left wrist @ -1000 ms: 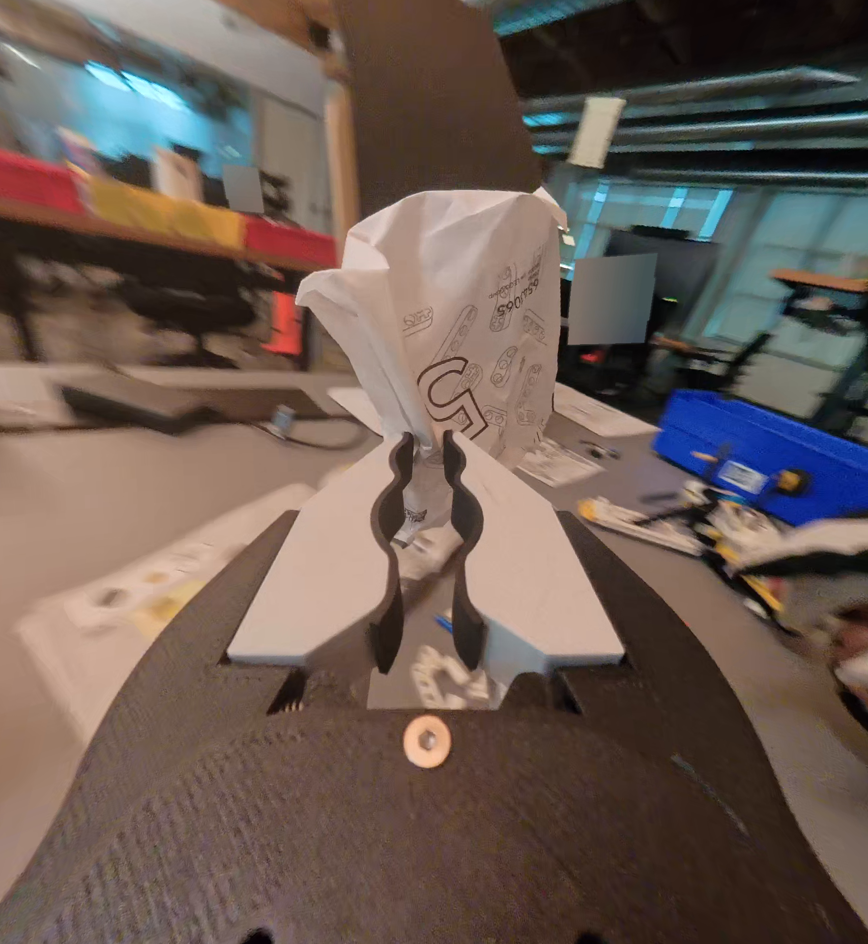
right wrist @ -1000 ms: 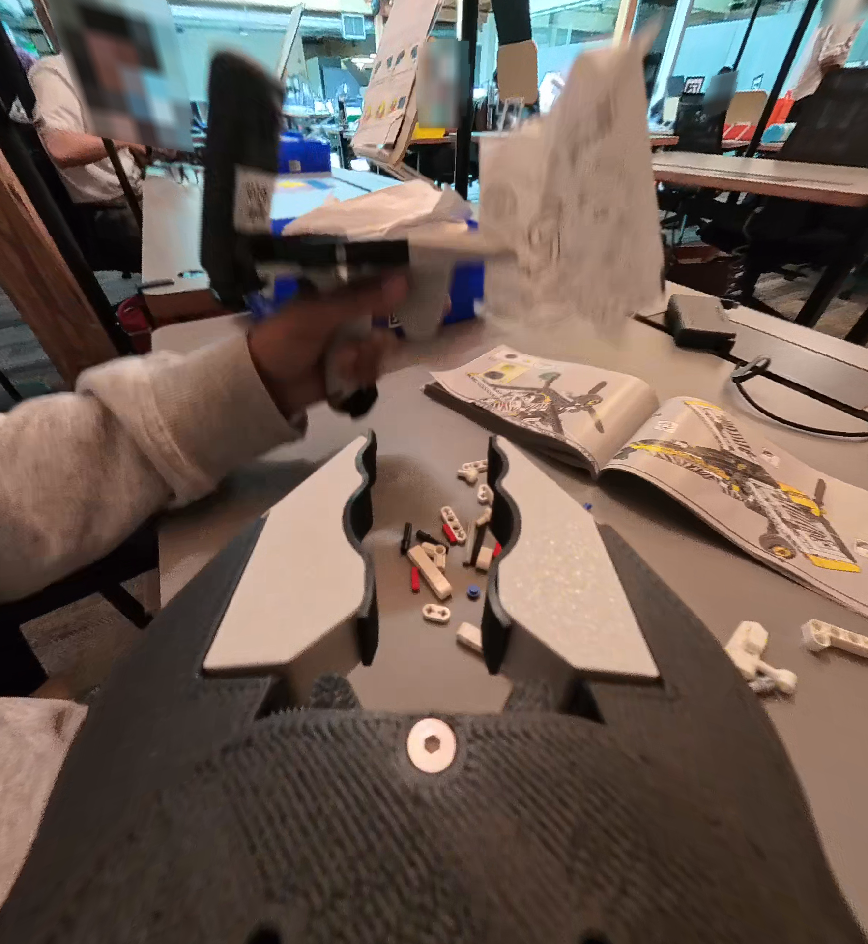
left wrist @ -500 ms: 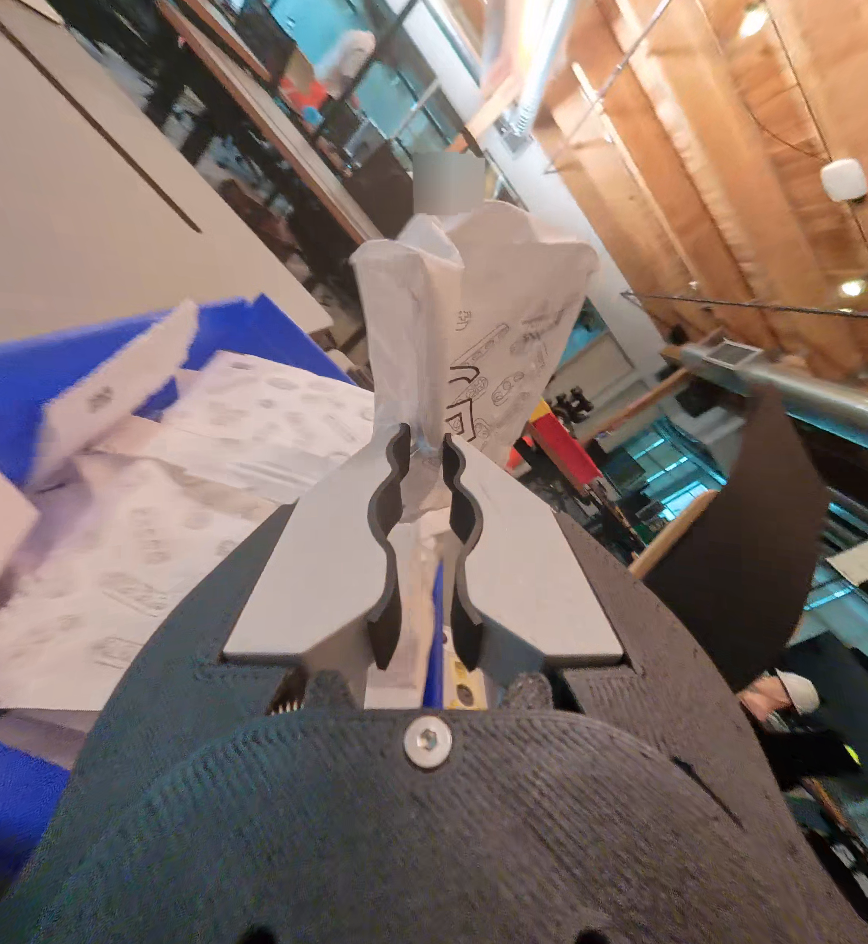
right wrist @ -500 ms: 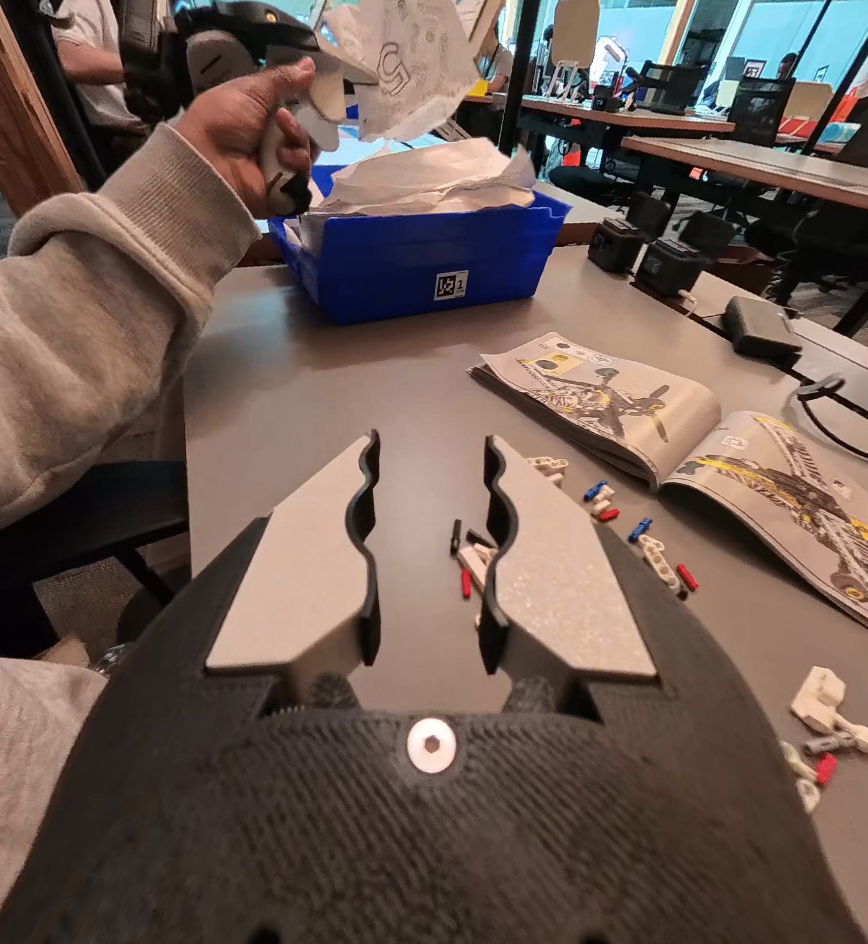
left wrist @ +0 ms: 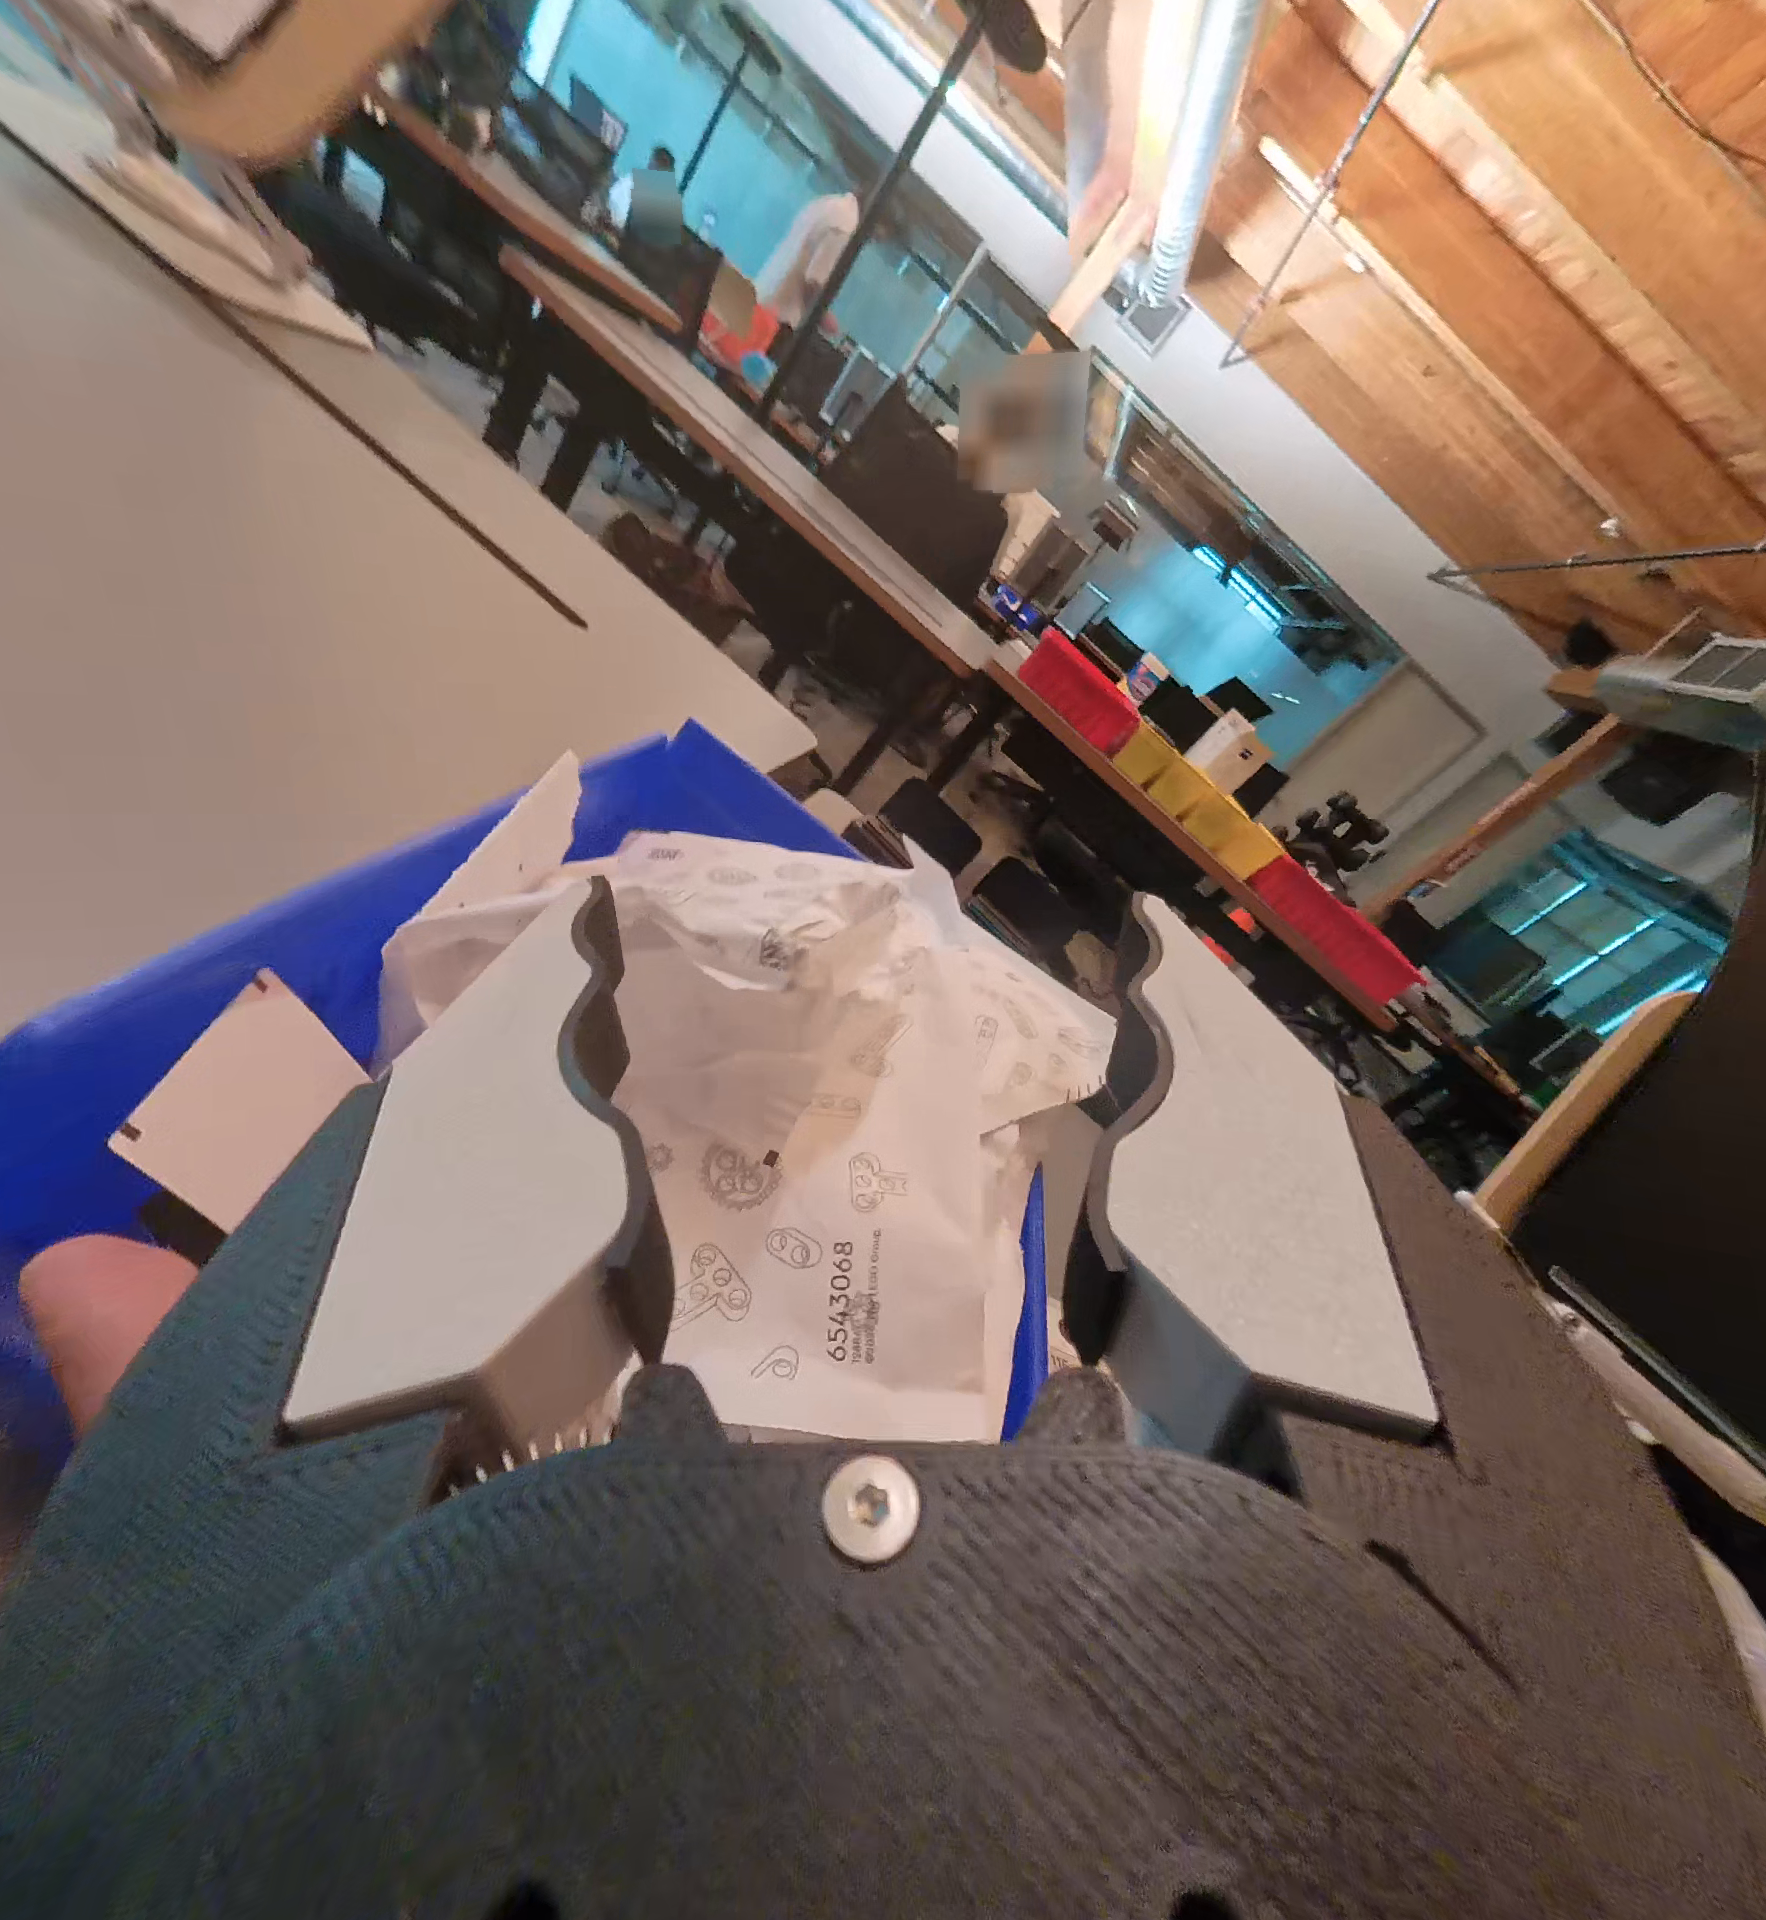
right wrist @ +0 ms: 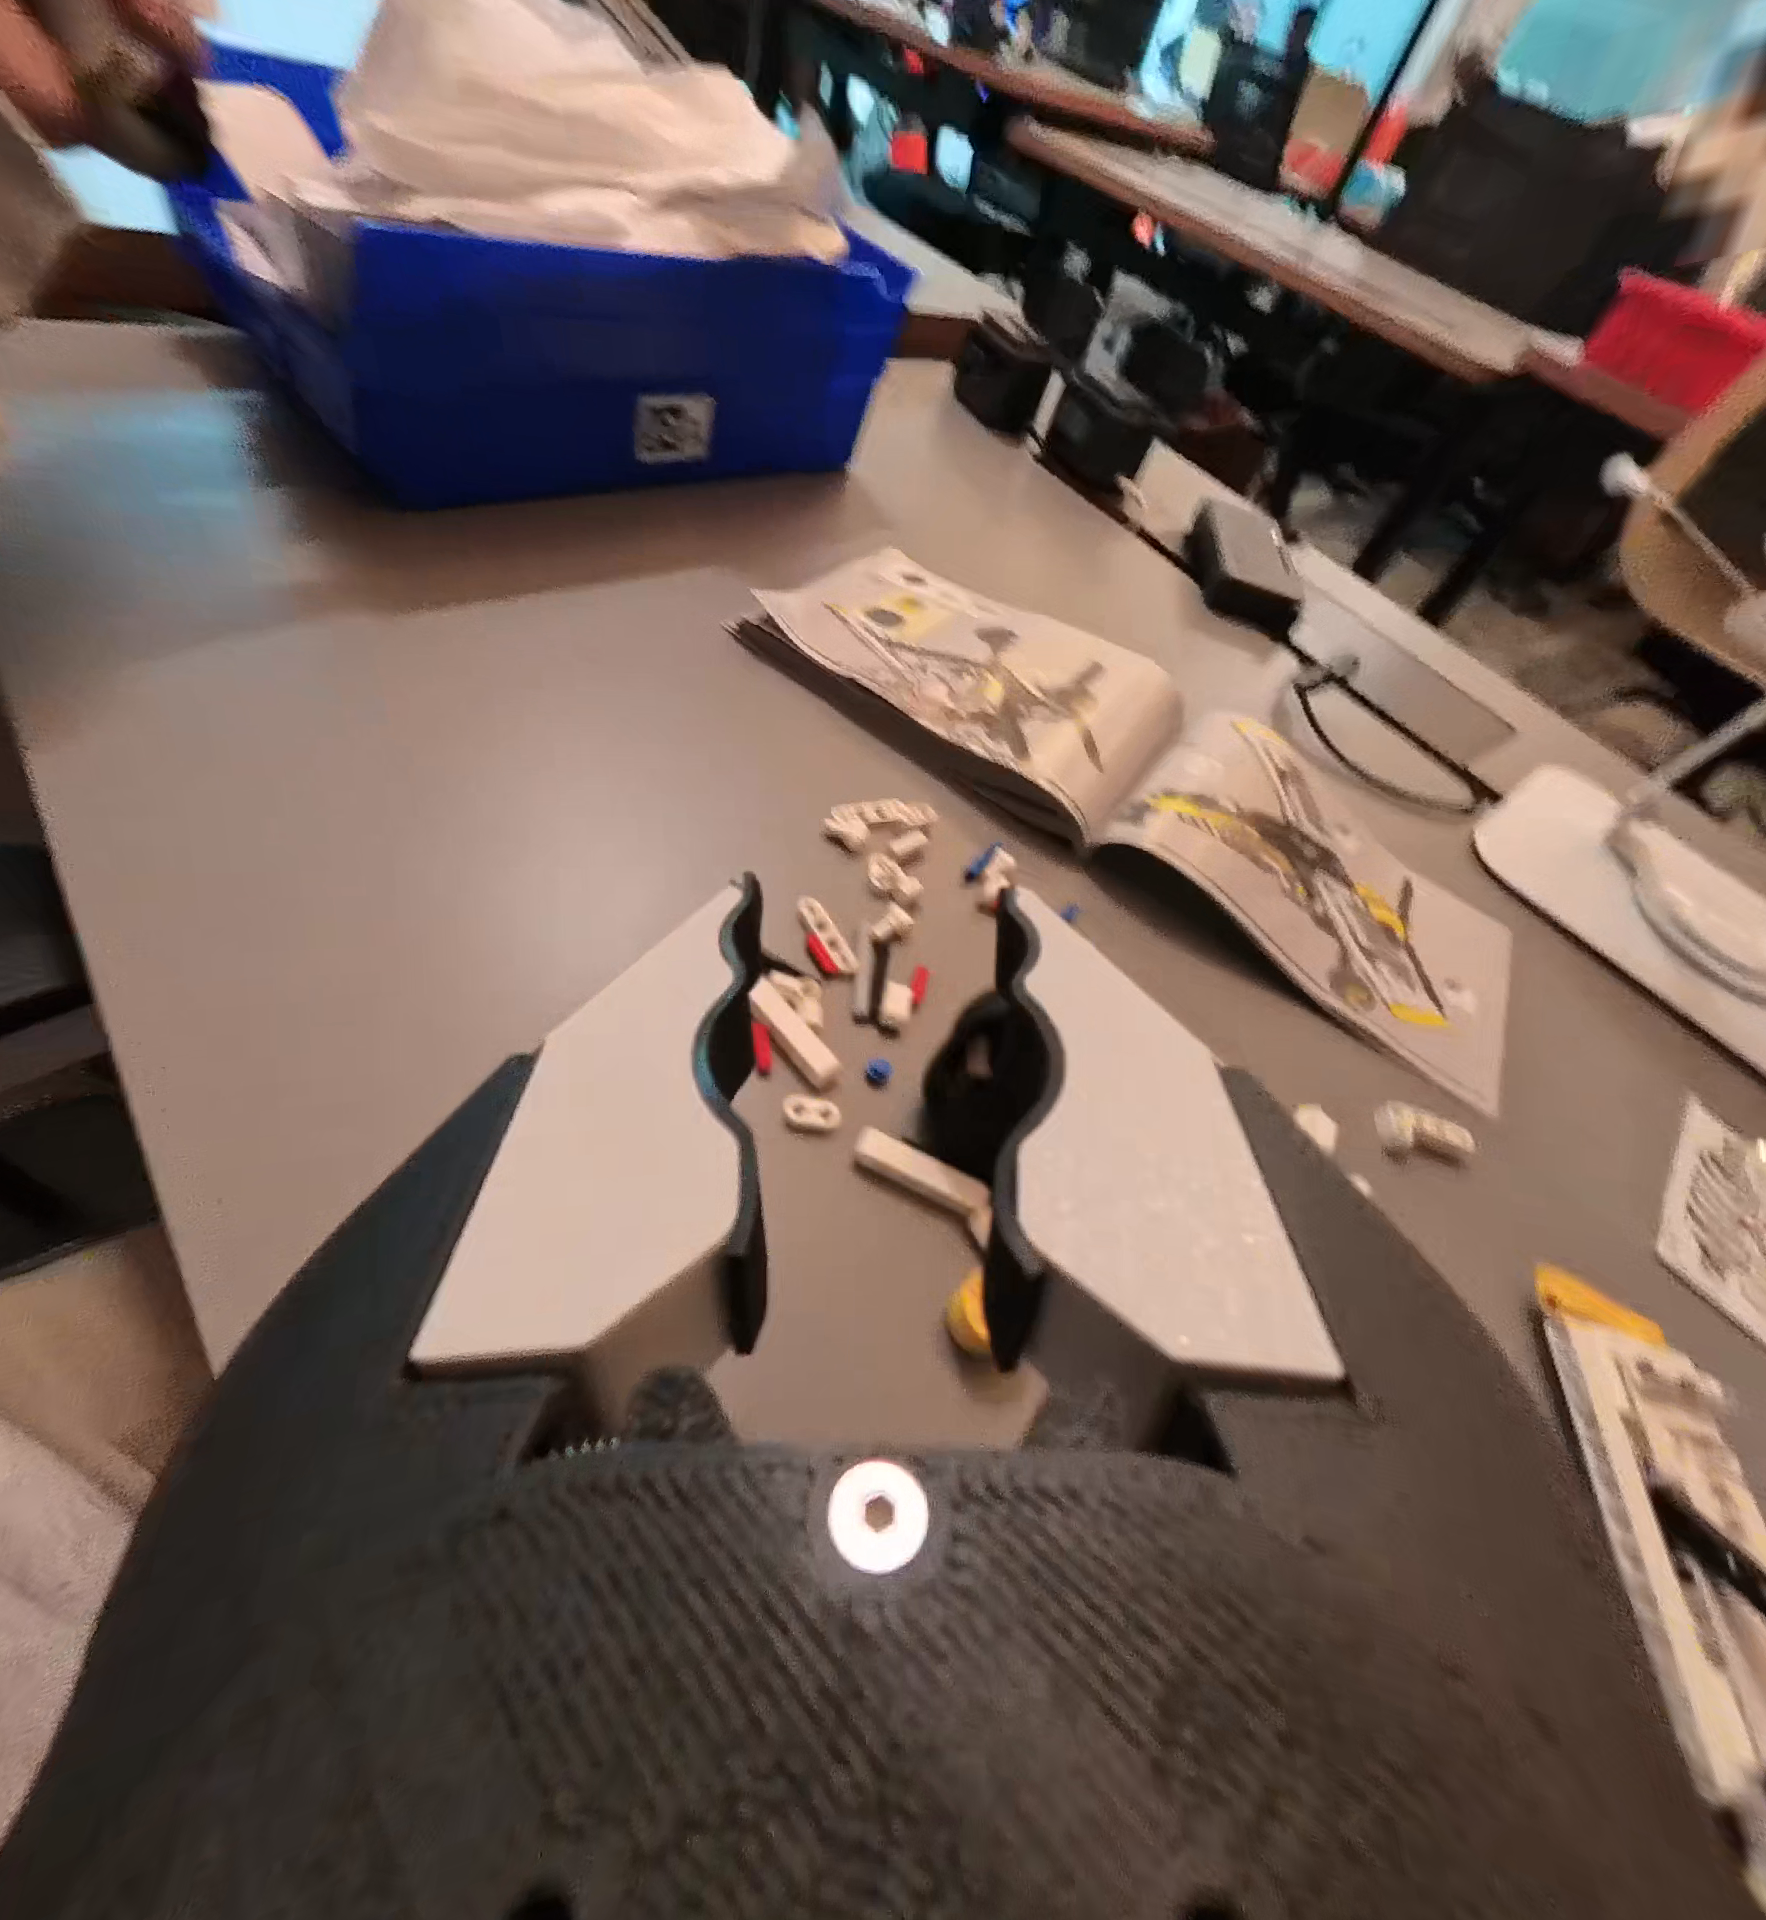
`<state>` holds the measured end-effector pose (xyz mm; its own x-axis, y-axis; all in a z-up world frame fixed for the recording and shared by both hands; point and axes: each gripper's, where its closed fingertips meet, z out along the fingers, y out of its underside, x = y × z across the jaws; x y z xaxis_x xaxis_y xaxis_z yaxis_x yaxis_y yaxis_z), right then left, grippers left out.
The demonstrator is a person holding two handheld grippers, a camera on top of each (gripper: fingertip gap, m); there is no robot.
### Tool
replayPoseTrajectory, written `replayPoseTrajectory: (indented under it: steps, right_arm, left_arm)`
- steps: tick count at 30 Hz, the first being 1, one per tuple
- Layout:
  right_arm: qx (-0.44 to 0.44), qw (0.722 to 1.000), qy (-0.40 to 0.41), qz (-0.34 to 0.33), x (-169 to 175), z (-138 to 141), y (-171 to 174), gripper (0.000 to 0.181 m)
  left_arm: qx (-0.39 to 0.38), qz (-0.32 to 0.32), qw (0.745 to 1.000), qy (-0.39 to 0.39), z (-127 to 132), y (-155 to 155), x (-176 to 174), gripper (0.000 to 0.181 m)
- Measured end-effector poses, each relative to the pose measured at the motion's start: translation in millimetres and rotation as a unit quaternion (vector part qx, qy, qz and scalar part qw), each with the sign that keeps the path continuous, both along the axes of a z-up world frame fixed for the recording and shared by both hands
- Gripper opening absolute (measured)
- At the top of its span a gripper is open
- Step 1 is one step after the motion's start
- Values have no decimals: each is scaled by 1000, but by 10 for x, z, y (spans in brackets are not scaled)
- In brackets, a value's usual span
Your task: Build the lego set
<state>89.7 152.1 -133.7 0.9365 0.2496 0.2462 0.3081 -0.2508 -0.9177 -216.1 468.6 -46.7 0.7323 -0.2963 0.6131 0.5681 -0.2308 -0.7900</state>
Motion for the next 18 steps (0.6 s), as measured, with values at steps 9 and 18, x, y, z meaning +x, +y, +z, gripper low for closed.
replayPoseTrajectory:
  steps: [9, 18]
  right_arm:
    - [-139, 983, 84, -86, 436, -565, 68, 78]
    - [-166, 975, 95, -111, 538, -724, 208, 43]
  left_arm:
    - [133, -126, 981, 61, 677, -725, 1013, 70]
    - [39, -587, 790, 170, -371, -2328, 3253, 68]
